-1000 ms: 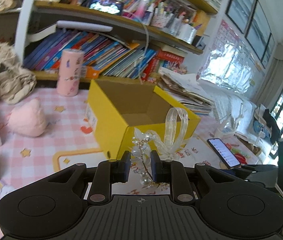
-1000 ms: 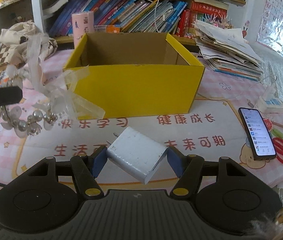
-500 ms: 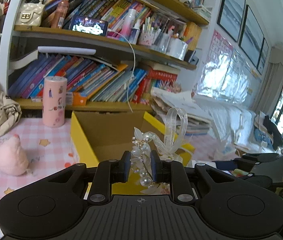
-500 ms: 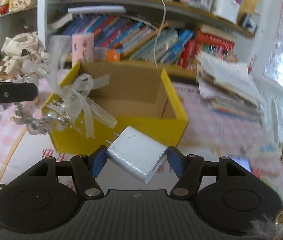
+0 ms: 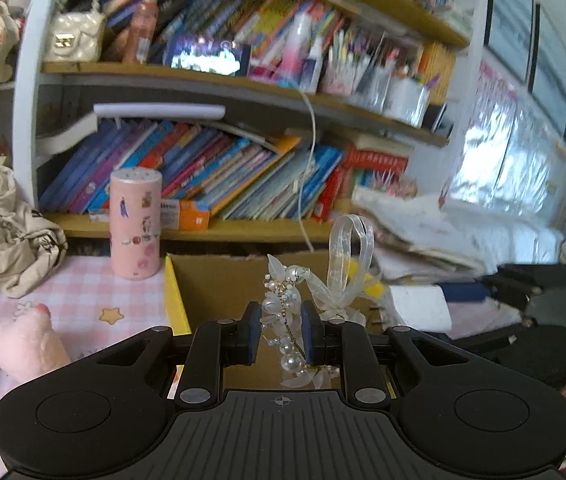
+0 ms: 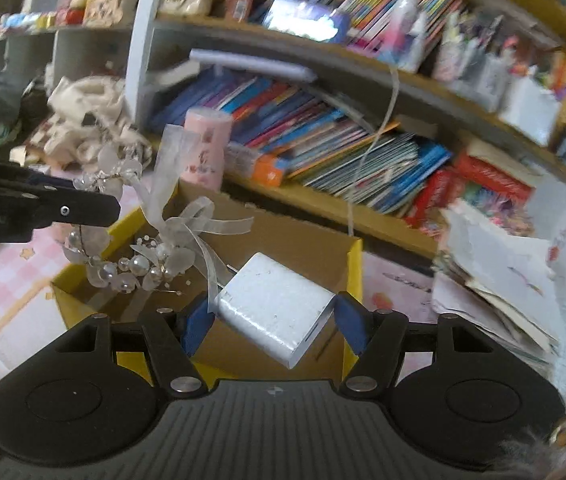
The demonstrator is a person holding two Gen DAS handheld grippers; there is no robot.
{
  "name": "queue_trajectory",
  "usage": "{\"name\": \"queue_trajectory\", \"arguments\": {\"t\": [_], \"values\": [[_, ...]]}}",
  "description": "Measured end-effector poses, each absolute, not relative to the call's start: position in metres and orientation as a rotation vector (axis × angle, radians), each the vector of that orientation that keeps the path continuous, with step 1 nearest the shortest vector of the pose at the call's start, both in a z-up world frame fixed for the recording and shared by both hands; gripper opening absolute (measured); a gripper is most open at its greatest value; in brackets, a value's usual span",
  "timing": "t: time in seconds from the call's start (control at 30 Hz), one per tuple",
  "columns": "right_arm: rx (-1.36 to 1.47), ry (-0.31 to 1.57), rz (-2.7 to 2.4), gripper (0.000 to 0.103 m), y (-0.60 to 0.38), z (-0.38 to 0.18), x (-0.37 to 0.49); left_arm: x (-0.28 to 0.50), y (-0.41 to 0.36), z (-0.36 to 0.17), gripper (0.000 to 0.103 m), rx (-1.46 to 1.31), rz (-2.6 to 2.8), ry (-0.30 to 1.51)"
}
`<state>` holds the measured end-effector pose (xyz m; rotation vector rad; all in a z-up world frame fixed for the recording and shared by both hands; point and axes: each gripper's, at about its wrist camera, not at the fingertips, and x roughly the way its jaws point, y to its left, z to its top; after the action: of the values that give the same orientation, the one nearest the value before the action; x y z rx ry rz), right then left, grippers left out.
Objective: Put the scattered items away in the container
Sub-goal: 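Carry the ornament over the yellow box while right gripper carries the charger there, then open left gripper to drop the ornament while right gripper releases the charger inside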
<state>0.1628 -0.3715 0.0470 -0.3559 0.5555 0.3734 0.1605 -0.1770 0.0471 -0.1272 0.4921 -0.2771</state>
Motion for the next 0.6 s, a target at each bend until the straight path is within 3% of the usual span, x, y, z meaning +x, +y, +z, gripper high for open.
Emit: {"name": "queue_trajectory", "arguments": {"t": [0.6], "values": [[-0.555,0.884,0.754,0.064,-0.356,-0.015,0.276,0.239,-0.236,-0.001,0.02,0.195,-0.243,0.803]]}}
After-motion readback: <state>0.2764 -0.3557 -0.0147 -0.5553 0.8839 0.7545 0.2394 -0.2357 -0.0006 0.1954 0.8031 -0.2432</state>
